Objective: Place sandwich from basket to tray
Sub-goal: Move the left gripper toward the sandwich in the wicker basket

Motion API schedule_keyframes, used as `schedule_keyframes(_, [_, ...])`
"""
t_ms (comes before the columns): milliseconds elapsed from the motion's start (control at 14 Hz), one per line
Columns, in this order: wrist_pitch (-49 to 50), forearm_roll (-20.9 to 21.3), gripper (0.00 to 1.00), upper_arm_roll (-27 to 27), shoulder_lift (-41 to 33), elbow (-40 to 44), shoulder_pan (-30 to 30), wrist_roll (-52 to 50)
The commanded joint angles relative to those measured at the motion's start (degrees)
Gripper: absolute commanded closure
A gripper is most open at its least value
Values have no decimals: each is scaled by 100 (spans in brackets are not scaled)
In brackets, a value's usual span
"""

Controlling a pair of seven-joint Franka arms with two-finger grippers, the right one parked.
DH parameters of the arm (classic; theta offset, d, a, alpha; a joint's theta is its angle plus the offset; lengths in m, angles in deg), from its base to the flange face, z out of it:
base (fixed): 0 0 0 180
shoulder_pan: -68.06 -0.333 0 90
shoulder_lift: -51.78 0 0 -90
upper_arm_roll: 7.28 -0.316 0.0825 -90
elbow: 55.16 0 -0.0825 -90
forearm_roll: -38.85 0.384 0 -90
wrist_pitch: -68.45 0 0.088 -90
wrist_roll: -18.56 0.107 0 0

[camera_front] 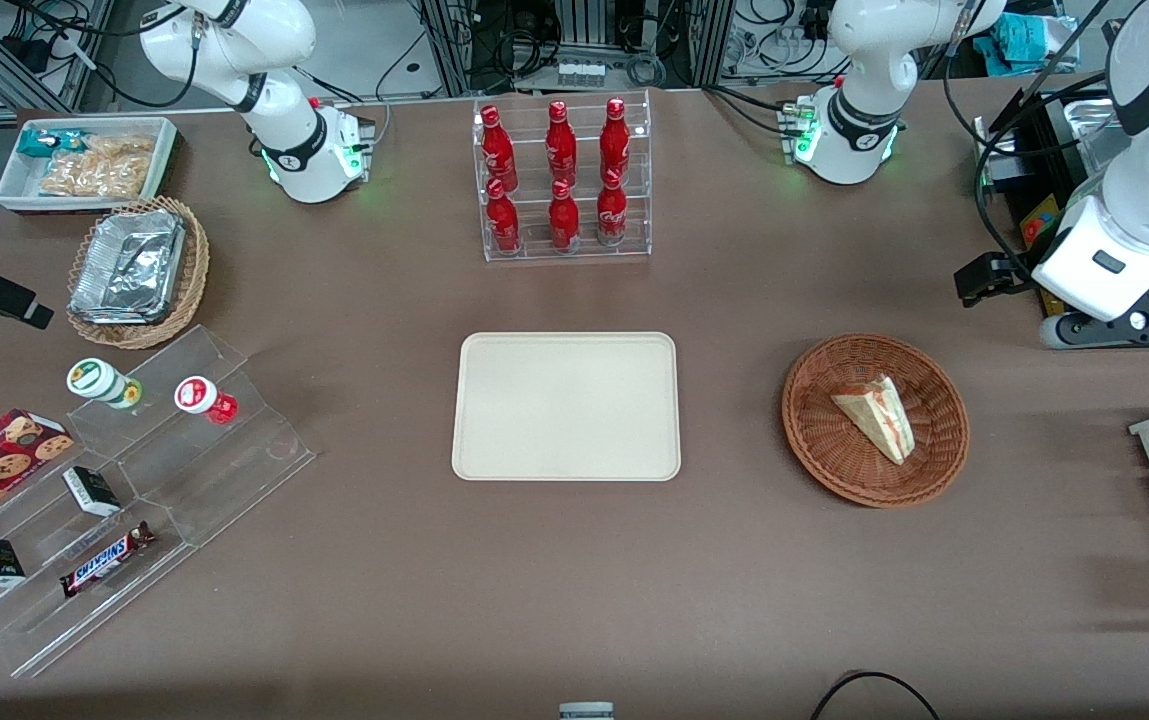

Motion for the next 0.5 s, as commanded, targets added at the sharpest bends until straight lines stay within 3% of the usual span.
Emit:
schedule_keyframes(0, [-25,54,0,21,20,54,15,-78])
schedule_keyframes(429, [-25,-122,0,-32,221,54,-73,-86])
